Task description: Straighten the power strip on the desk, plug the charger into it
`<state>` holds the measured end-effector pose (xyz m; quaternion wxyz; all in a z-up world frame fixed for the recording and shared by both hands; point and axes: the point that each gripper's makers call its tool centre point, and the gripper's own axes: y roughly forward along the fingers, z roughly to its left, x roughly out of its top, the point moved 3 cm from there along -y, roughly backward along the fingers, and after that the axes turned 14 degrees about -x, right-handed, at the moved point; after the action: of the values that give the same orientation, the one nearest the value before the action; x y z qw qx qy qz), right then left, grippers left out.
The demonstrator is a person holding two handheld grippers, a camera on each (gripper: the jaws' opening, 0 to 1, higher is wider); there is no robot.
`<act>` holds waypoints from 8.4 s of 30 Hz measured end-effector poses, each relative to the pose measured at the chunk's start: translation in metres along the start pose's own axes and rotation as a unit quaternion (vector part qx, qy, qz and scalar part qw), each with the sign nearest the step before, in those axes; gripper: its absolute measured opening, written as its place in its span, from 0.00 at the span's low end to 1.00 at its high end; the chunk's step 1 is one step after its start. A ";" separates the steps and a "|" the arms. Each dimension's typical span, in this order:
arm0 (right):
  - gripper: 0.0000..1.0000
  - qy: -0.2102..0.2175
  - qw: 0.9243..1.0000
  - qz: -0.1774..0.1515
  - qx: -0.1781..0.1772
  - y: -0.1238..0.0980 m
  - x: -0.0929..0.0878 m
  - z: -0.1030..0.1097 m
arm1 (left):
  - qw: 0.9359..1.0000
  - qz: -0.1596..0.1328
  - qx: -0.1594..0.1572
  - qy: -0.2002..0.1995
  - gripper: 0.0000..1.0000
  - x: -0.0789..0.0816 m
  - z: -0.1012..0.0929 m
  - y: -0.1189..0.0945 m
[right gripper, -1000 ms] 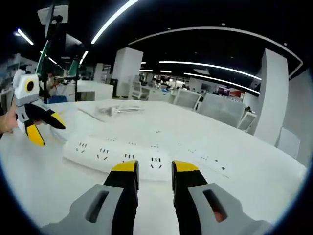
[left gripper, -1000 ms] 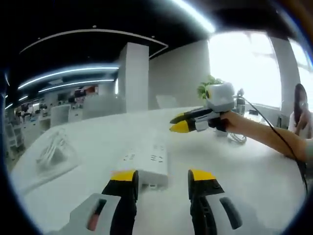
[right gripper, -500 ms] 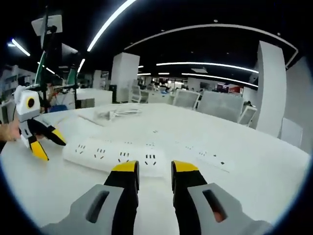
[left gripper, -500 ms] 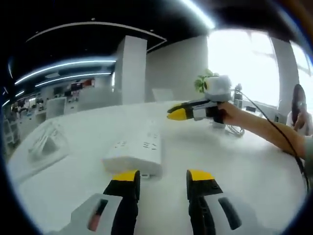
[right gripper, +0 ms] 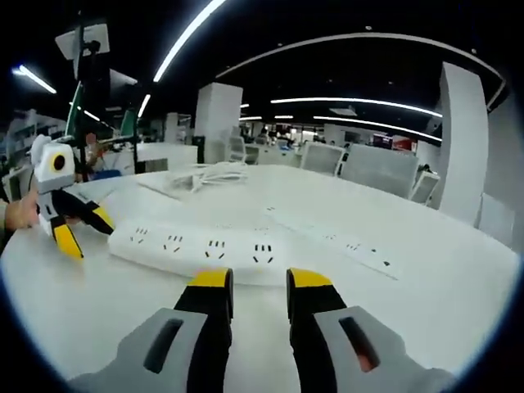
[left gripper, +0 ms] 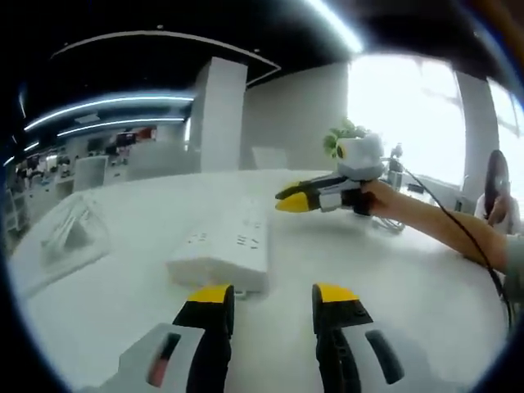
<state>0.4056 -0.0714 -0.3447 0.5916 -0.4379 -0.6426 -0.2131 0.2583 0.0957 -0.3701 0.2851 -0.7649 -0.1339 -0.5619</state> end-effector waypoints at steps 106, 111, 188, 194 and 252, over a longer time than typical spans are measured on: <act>0.37 0.027 0.998 0.017 0.052 -0.008 -0.020 0.027 | 0.999 0.033 -0.006 0.010 0.34 -0.005 0.005 -0.010; 0.38 0.024 0.998 0.019 0.050 -0.013 -0.021 0.030 | 0.999 0.035 -0.008 0.020 0.34 -0.007 0.004 -0.011; 0.28 -0.013 0.997 0.079 0.025 -0.079 -0.026 0.057 | 0.996 0.070 -0.049 0.039 0.32 -0.006 0.010 -0.036; 0.28 -0.030 0.996 0.082 0.031 -0.082 -0.026 0.058 | 0.995 0.066 -0.065 0.029 0.32 -0.005 0.010 -0.037; 0.23 0.049 0.998 0.038 0.024 -0.072 -0.025 0.049 | 0.996 0.060 -0.038 0.054 0.34 -0.003 0.013 -0.035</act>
<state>0.3165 -0.0784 -0.3611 0.6402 -0.4369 -0.6005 -0.1965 0.2488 0.1317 -0.3654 0.2956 -0.7504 -0.0511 -0.5890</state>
